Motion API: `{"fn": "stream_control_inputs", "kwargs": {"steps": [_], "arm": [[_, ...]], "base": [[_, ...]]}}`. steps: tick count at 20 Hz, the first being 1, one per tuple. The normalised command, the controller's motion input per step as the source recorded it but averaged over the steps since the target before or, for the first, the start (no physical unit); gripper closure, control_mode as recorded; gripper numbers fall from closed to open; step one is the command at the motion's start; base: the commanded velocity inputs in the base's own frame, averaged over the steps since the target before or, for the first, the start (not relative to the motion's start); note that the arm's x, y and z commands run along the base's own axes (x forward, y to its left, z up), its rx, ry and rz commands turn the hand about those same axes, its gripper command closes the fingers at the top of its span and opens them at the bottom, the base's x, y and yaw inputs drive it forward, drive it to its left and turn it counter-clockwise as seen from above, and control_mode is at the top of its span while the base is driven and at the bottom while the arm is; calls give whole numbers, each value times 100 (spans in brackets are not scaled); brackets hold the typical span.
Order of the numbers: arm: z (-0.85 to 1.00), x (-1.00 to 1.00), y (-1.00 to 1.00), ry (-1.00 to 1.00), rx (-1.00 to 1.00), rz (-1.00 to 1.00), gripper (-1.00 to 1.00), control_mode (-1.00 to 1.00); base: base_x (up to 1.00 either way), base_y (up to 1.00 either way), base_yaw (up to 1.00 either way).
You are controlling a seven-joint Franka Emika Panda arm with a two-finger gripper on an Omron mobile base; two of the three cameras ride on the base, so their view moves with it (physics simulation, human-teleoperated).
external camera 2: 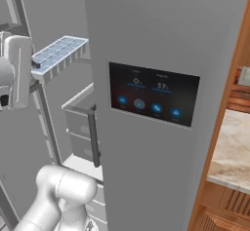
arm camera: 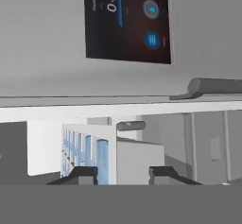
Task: Open the freezer door, pick up the ice cube tray from the freezer, and place it on the dining counter.
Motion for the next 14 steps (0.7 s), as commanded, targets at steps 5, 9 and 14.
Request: {"fn": "stream_control_inputs", "kwargs": {"steps": [5, 9, 14], "arm": [[0, -100, -3, 2, 0, 5, 100, -100], [0, -100, -14, 0, 0, 0, 100, -100], [0, -96, -12, 4, 0, -9, 100, -100]], "base": [[0, 0, 0], [0, 0, 0], [0, 0, 0]]}}
